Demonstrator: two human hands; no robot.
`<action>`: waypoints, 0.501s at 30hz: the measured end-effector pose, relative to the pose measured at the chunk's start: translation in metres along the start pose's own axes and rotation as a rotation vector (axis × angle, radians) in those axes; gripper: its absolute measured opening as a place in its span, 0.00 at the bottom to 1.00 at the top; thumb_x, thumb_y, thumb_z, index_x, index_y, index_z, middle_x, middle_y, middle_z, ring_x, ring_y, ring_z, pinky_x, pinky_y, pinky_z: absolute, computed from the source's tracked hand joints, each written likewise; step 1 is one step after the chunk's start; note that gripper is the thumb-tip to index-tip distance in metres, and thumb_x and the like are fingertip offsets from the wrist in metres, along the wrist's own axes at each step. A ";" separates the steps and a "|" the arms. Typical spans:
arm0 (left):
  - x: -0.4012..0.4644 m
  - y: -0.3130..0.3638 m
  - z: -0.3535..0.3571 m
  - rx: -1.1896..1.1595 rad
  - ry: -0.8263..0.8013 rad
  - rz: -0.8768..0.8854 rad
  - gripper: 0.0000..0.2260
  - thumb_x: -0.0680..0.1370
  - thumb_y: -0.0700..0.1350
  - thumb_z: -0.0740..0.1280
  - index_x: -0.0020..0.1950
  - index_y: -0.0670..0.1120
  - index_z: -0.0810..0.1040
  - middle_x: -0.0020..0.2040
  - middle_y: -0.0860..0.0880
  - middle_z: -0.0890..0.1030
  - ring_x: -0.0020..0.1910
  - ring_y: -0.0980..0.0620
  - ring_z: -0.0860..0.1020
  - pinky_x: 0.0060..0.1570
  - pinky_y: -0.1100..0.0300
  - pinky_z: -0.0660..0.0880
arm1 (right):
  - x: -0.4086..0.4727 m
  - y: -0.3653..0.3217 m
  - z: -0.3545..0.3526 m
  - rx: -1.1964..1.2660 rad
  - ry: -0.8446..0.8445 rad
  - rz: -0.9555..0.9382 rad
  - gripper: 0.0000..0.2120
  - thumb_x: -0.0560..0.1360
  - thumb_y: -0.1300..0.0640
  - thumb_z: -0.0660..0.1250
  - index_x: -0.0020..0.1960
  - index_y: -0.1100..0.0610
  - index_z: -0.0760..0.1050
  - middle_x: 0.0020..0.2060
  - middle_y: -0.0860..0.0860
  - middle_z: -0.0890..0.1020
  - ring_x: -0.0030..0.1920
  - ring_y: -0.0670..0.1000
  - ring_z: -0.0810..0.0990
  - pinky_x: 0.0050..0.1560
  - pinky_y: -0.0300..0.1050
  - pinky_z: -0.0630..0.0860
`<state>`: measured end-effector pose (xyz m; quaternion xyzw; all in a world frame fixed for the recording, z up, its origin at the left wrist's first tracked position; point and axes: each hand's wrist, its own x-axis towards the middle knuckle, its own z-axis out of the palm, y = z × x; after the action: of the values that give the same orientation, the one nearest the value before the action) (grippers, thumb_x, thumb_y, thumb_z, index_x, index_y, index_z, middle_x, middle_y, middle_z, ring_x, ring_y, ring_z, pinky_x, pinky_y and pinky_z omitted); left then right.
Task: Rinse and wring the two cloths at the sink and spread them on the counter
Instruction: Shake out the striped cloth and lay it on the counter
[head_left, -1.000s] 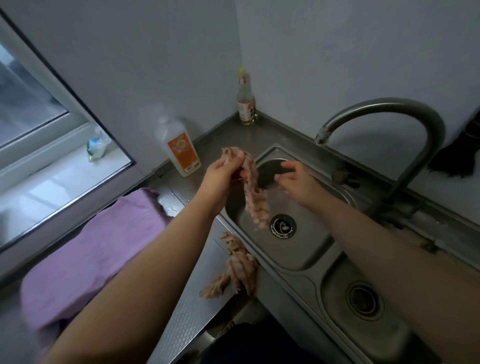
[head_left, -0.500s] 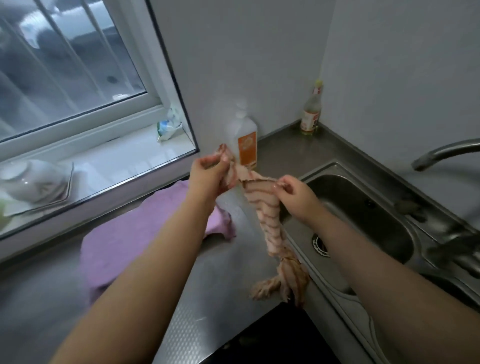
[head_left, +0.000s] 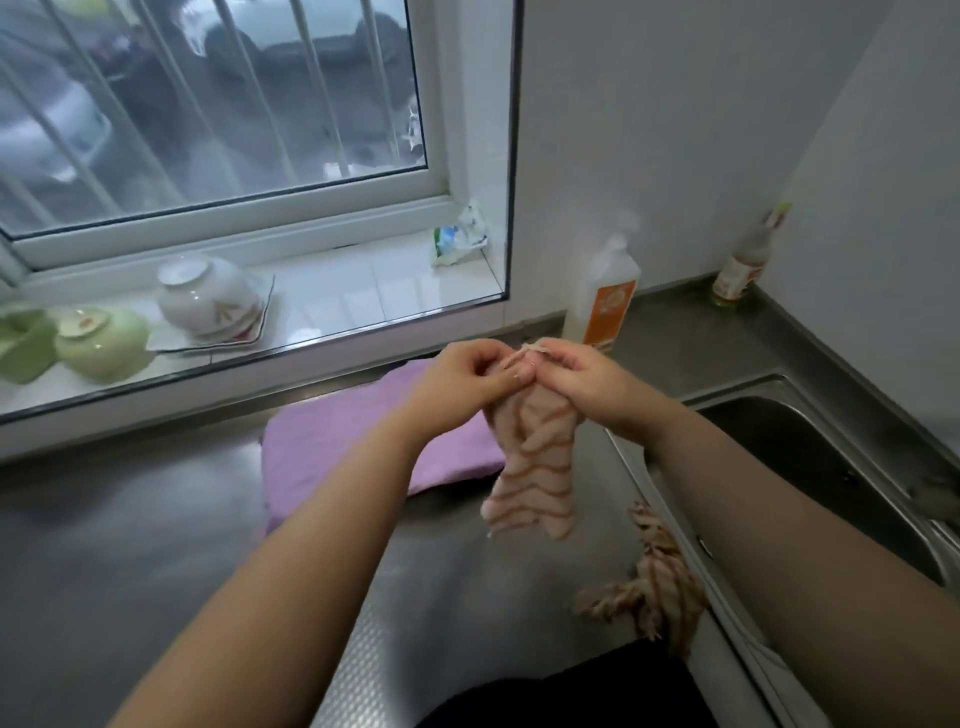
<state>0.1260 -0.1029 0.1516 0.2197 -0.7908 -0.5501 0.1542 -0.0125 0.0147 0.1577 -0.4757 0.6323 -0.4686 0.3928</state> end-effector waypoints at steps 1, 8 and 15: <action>-0.002 -0.001 -0.009 0.027 0.026 -0.004 0.10 0.72 0.53 0.72 0.36 0.49 0.77 0.31 0.53 0.74 0.32 0.57 0.71 0.34 0.62 0.68 | 0.004 0.001 0.005 -0.002 0.006 0.018 0.08 0.80 0.52 0.62 0.52 0.53 0.78 0.48 0.52 0.82 0.49 0.44 0.80 0.51 0.41 0.77; -0.012 -0.009 -0.059 -0.332 0.352 -0.040 0.12 0.80 0.44 0.66 0.36 0.46 0.72 0.27 0.54 0.71 0.27 0.57 0.70 0.28 0.65 0.68 | 0.014 0.011 0.004 -0.190 -0.231 0.320 0.17 0.76 0.47 0.68 0.45 0.62 0.81 0.36 0.50 0.82 0.36 0.46 0.78 0.35 0.37 0.72; -0.019 -0.048 -0.103 0.601 0.425 -0.119 0.15 0.79 0.55 0.64 0.35 0.52 0.71 0.32 0.55 0.72 0.39 0.50 0.71 0.38 0.56 0.65 | 0.036 0.006 0.008 -0.081 0.068 0.145 0.11 0.79 0.51 0.64 0.45 0.56 0.80 0.39 0.51 0.79 0.41 0.47 0.77 0.43 0.41 0.73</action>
<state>0.2003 -0.1900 0.1424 0.4101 -0.8531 -0.2436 0.2113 -0.0145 -0.0213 0.1483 -0.4280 0.6967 -0.4287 0.3844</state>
